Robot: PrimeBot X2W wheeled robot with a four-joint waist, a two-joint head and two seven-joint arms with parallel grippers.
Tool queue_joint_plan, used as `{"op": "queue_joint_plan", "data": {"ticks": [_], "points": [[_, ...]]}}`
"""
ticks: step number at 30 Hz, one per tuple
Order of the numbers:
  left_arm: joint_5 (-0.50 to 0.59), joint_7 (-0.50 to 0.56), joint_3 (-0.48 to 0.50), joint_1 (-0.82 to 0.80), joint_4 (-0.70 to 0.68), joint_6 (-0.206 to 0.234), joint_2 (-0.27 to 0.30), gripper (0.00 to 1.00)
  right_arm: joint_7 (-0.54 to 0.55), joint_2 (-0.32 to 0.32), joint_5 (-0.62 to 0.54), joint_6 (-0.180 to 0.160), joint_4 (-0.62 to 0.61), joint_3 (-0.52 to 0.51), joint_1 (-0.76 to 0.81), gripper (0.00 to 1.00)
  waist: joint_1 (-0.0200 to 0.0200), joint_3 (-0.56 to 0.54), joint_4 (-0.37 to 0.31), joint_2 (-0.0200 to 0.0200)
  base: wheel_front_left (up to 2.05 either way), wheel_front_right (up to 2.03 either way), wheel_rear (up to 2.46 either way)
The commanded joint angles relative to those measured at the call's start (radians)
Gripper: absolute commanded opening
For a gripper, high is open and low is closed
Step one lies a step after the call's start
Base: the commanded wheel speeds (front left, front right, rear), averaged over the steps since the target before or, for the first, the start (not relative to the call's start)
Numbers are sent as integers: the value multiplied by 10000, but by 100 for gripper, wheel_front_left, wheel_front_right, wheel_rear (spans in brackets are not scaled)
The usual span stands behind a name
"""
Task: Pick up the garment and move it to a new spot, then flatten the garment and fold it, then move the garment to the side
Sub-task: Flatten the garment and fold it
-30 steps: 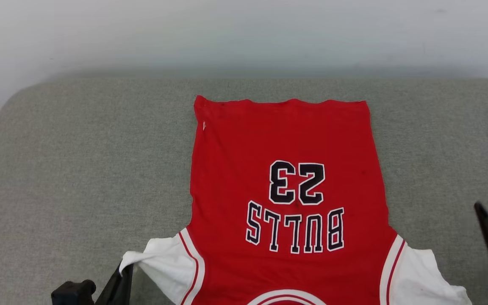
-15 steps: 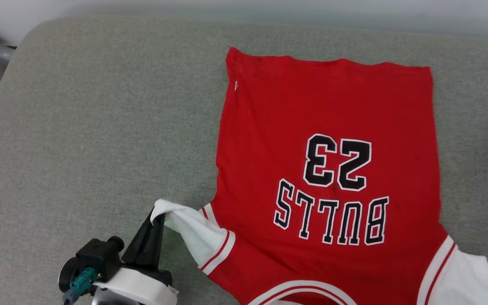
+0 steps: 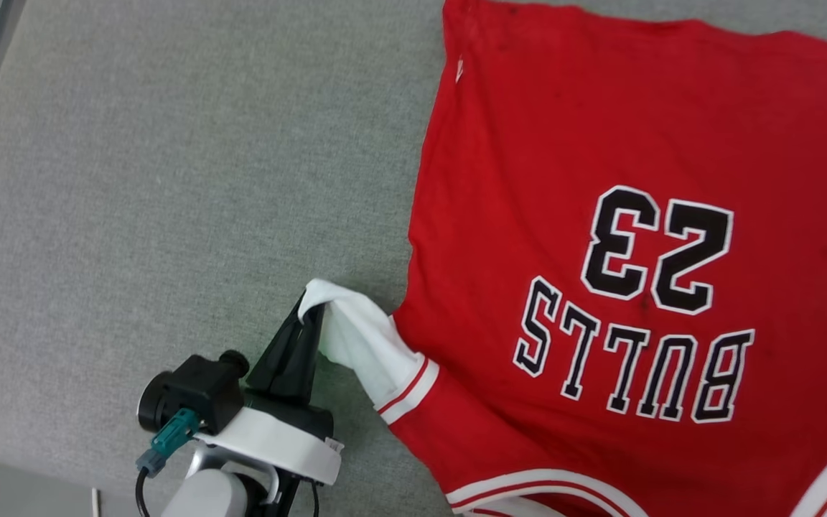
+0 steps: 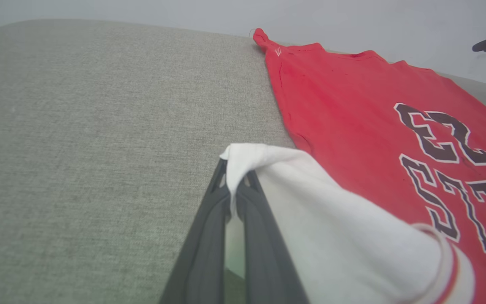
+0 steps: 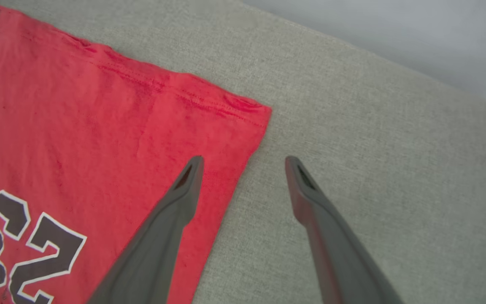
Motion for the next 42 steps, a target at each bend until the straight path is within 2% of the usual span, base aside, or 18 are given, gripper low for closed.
{"op": "queue_joint_plan", "data": {"ticks": [1,7,12,17,18,19,24,31,37,42], "points": [[109,-74,47,-218,-68,-82,-112,0,325,75,-138,-9,211,13,-376,100,-2,447,296,0,0,0,0],[421,-75,113,-494,-102,-363,-460,0,800,382,-823,-8,969,-17,-834,100,-2,917,561,0,0,0,0],[624,-75,188,-566,-20,-558,-709,0,935,652,-1013,-6,1516,392,-299,100,-2,1109,673,0,0,0,0],[809,-76,314,-648,98,-707,-876,0,1034,385,-981,-5,1917,620,321,100,-2,1147,700,0,0,0,0],[856,-76,340,-657,119,-747,-898,0,996,310,-991,-5,1947,591,342,34,-2,1137,691,0,0,0,0],[876,-76,371,-662,139,-764,-926,0,949,253,-1011,-6,1957,539,314,0,-2,1125,678,0,0,0,0],[966,-76,575,-500,291,-878,-1001,0,270,212,-1016,-8,1677,451,-96,0,-2,875,501,0,0,0,0],[1052,-77,942,-77,531,-952,-942,0,-964,85,-646,-9,1153,1104,-156,0,-2,-89,-8,0,0,0,0],[1073,-75,1174,411,730,-954,-846,0,-1841,-655,199,-8,268,1956,748,0,-2,-1042,-442,0,0,0,0],[1061,-75,1321,776,825,-878,-749,0,-2371,-1300,808,-9,-578,2204,1839,0,-2,-1643,-697,0,0,0,0]]}}
